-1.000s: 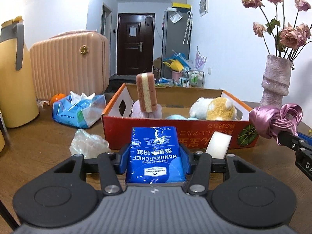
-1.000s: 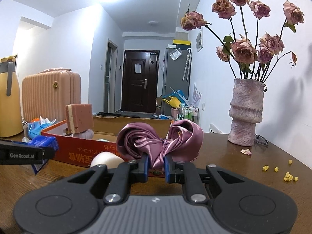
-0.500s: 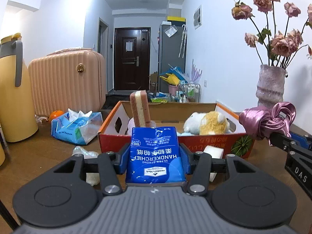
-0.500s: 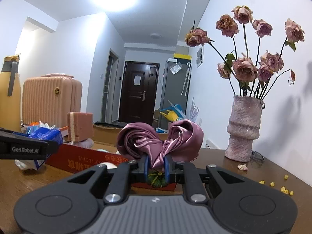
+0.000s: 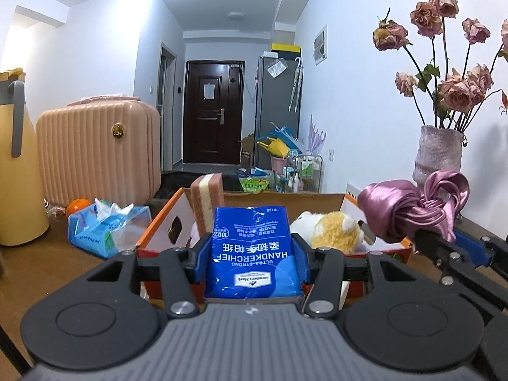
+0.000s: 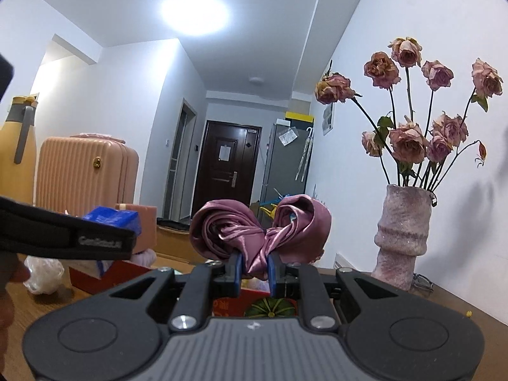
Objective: Organize soft objects
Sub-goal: 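Lift and carry the tissue pack and satin bow over the box with both grippers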
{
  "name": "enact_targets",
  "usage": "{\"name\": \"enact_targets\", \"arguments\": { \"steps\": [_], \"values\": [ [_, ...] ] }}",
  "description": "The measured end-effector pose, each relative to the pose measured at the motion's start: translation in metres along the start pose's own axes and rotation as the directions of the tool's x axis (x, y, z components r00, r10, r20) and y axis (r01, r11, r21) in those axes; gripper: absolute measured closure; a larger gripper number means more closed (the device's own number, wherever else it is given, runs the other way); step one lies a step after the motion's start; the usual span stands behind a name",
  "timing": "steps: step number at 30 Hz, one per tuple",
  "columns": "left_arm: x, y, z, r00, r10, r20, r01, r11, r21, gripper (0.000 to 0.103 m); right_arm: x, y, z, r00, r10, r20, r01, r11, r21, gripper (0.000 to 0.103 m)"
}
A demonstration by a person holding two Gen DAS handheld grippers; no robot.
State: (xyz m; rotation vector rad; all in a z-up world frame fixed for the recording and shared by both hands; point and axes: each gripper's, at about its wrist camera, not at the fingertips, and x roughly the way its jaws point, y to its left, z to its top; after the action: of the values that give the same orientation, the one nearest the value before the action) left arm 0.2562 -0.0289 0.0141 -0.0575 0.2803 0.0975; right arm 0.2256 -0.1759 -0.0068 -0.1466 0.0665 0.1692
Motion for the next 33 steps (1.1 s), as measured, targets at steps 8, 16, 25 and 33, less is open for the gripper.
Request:
{"name": "enact_targets", "arguments": {
  "steps": [8, 16, 25, 33],
  "values": [
    [0.014, -0.003, 0.01, 1.0, 0.004, 0.019, -0.004, 1.0, -0.023, 0.051, 0.017, -0.001, 0.007, 0.999, -0.014, 0.031, 0.014, 1.0, 0.022, 0.088],
    [0.031, -0.004, 0.019, 0.999, 0.003, 0.038, -0.001, 0.999, -0.038, 0.051, 0.036, -0.001, 0.011, 0.998, -0.024, 0.053, 0.023, 0.999, 0.022, 0.088],
    [0.055, -0.005, 0.026, 0.999, 0.0, 0.046, 0.002, 0.999, -0.039, 0.051, 0.061, 0.0, 0.011, 0.998, -0.023, 0.052, 0.022, 1.0, 0.018, 0.088],
    [0.082, -0.006, 0.031, 0.999, 0.007, 0.038, -0.005, 0.999, -0.041, 0.051, 0.099, -0.004, 0.013, 0.999, -0.017, 0.035, 0.016, 1.0, 0.026, 0.088]
  ]
}}
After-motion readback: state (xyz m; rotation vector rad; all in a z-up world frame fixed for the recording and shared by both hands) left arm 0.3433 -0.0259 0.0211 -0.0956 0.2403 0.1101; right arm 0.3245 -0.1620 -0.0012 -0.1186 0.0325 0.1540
